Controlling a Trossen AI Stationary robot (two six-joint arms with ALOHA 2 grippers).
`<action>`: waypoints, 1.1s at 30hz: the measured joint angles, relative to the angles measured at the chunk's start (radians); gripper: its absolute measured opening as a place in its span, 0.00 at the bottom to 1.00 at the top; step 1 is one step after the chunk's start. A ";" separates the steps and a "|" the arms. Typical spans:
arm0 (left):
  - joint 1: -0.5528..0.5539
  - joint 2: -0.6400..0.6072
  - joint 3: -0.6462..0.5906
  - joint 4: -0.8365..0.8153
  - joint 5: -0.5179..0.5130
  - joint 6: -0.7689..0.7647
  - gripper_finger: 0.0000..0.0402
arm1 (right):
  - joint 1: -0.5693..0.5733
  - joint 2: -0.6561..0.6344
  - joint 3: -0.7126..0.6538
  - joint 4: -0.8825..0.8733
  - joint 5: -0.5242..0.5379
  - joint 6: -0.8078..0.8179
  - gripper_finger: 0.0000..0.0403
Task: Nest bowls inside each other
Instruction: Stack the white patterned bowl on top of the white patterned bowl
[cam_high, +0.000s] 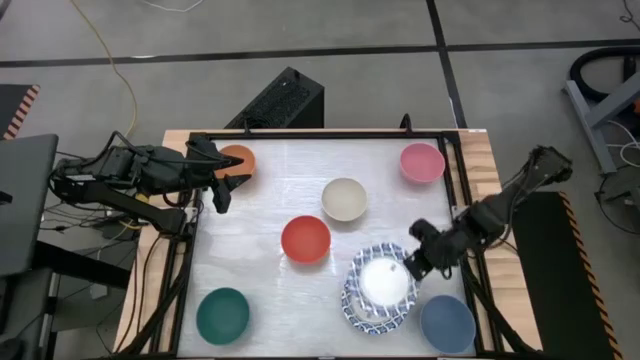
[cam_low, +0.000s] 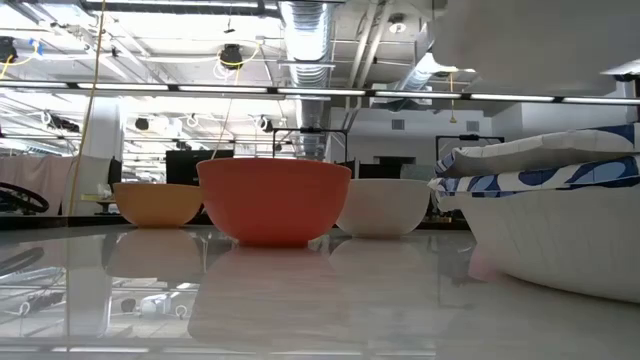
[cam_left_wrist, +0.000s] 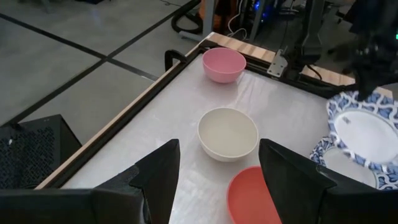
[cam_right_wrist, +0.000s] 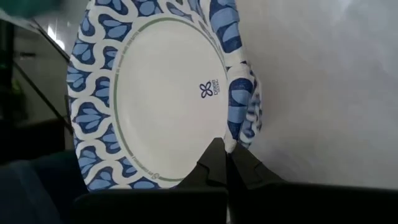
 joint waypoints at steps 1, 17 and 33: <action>0.000 0.000 0.000 0.000 0.000 0.000 0.52 | 0.018 0.006 -0.019 0.026 0.003 0.007 0.01; 0.000 0.000 0.000 0.000 -0.001 -0.001 0.52 | 0.077 0.079 -0.250 0.392 0.062 0.007 0.01; 0.000 0.000 0.000 0.003 -0.016 -0.022 0.52 | 0.086 0.080 -0.317 0.438 0.072 0.014 0.05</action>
